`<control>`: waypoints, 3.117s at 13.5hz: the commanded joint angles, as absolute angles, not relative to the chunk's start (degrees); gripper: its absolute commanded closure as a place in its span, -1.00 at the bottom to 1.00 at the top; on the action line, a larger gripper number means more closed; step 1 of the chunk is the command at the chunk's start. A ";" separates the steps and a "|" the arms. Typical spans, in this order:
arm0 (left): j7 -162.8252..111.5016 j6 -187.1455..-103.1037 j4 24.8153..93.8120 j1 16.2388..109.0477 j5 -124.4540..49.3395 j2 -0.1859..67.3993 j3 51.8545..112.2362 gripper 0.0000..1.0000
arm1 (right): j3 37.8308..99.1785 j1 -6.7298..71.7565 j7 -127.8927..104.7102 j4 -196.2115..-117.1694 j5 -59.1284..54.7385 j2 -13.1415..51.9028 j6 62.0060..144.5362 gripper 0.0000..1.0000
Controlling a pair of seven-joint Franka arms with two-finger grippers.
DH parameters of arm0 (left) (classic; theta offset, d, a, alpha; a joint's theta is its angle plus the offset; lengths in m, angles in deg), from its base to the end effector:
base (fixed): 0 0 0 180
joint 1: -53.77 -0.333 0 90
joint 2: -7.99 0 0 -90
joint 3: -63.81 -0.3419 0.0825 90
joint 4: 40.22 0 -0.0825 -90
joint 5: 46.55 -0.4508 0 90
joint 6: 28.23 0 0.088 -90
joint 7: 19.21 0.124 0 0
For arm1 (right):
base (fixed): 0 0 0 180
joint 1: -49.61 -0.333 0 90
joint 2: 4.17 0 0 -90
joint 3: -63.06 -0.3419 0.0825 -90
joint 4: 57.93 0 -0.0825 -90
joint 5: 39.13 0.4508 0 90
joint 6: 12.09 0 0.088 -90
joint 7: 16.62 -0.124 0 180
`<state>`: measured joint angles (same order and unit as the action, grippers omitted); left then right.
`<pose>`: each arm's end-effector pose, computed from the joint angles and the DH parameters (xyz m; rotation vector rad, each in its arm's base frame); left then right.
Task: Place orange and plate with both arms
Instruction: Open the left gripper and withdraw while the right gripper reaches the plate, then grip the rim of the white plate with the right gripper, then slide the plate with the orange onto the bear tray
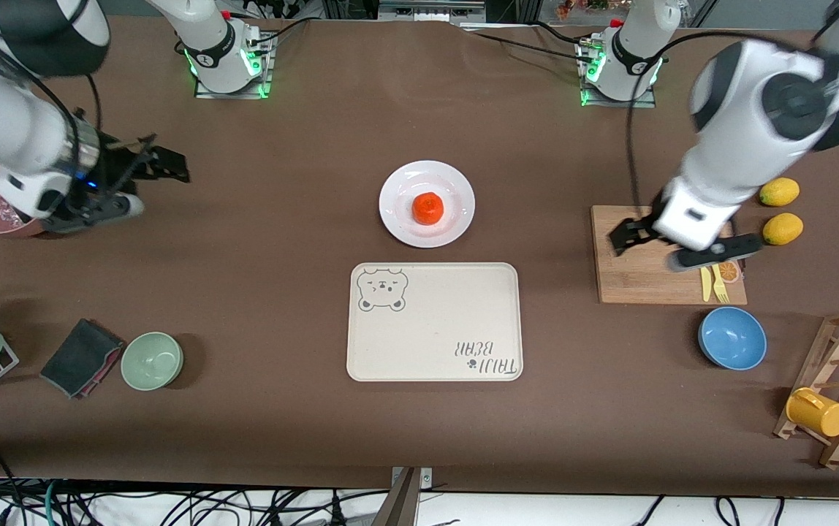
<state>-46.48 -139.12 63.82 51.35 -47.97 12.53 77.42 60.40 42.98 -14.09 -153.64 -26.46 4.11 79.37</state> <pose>0.6441 -0.1220 0.4829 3.1021 0.4268 0.0654 0.6354 0.1296 0.4935 -2.8981 -0.2565 0.3383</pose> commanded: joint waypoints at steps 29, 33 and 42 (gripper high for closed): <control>-28.53 -116.11 48.20 43.13 -43.83 8.07 70.40 -1.00 | 59.54 21.23 27.94 -177.73 49.82 27.29 118.33 -0.64; -28.62 -116.11 48.20 43.13 -43.82 7.99 70.40 -1.00 | 59.54 17.71 29.26 -177.29 49.90 28.88 123.70 -0.41; -28.53 -115.76 48.20 43.13 -44.09 7.90 70.40 -1.00 | 59.80 17.62 34.97 -175.97 49.29 29.67 123.35 1.00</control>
<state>-29.20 -117.08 50.05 43.62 -45.14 7.17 70.22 59.65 17.55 33.73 -176.98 48.53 28.84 122.82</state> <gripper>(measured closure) 0.000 0.960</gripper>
